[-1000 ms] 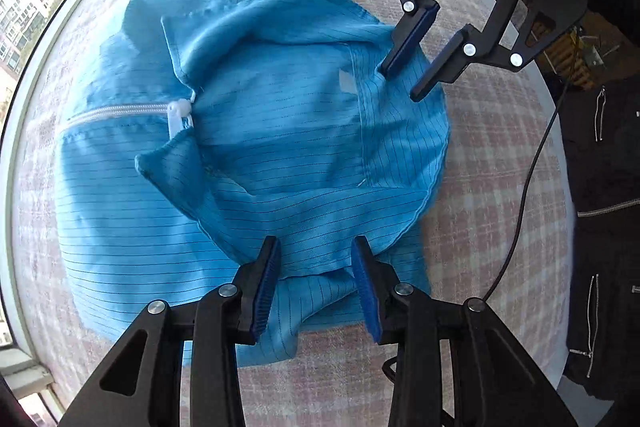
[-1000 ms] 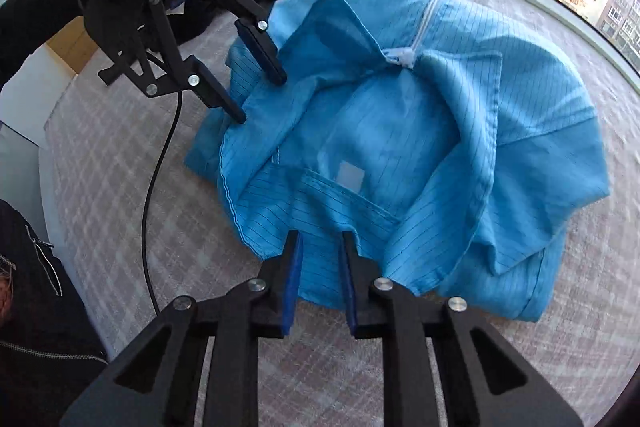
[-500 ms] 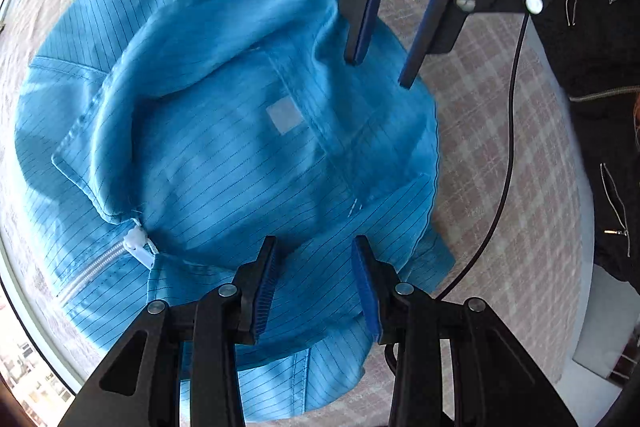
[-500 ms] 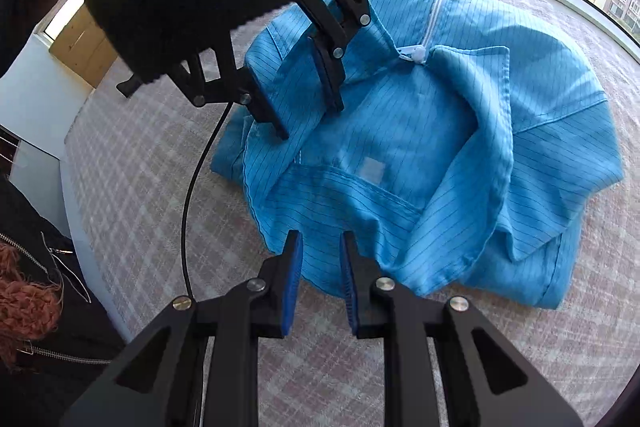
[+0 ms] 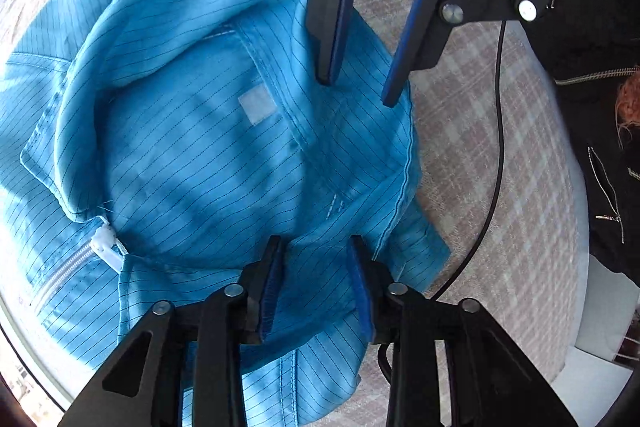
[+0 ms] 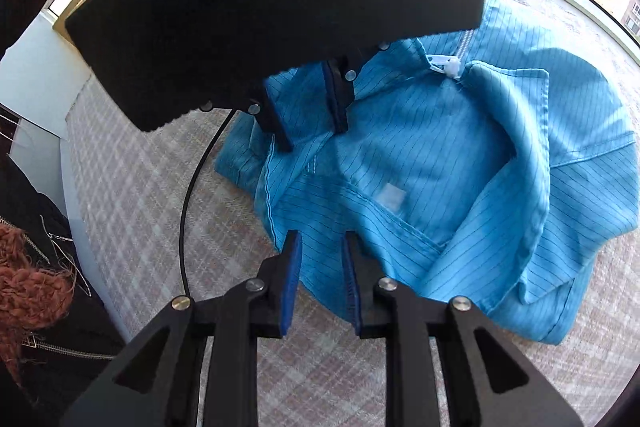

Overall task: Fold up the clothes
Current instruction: 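Grasp the coat flap with the right gripper and lift it up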

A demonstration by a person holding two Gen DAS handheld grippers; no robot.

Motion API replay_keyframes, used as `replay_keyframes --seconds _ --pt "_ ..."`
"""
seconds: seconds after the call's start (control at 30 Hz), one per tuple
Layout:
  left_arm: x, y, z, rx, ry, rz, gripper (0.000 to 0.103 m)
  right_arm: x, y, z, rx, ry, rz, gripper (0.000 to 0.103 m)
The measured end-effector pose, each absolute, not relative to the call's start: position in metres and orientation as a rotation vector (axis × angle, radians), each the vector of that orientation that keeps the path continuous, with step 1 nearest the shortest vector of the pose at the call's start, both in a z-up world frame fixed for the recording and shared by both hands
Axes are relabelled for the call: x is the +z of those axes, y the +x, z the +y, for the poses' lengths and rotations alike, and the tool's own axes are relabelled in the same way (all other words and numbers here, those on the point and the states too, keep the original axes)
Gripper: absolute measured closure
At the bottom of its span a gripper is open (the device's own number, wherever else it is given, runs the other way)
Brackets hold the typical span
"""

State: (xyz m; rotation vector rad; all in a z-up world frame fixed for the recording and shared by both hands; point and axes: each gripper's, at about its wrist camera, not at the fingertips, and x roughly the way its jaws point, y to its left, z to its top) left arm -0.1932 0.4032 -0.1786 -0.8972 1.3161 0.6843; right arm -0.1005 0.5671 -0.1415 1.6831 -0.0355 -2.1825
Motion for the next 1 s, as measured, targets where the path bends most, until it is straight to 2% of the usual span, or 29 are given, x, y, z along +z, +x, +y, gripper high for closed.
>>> replay_keyframes --seconds 0.03,0.13,0.3,0.53,0.77,0.9,1.0 --pt "-0.178 -0.195 0.403 0.703 -0.894 1.301 0.099 -0.144 -0.103 0.568 -2.181 1.695 -0.03 0.079" --pt "-0.173 -0.197 0.396 0.73 -0.888 1.264 0.1 -0.149 -0.107 0.572 -2.167 1.716 -0.035 0.078" --pt "-0.16 -0.198 0.389 0.776 -0.866 1.239 0.102 -0.148 -0.107 0.577 -2.158 1.71 -0.014 0.075" --pt "-0.115 -0.221 0.382 0.971 -0.809 1.099 0.102 -0.116 -0.096 0.57 -2.184 1.592 0.086 0.07" --pt "-0.097 -0.256 0.36 1.259 -0.782 0.969 0.102 -0.079 -0.108 0.583 -2.285 1.449 0.006 0.069" --pt "-0.094 -0.269 0.357 1.368 -0.812 0.76 0.102 -0.083 -0.119 0.562 -2.324 1.421 -0.011 0.069" --pt "-0.094 -0.269 0.355 1.377 -0.796 0.697 0.102 -0.082 -0.135 0.561 -2.305 1.412 0.012 0.069"
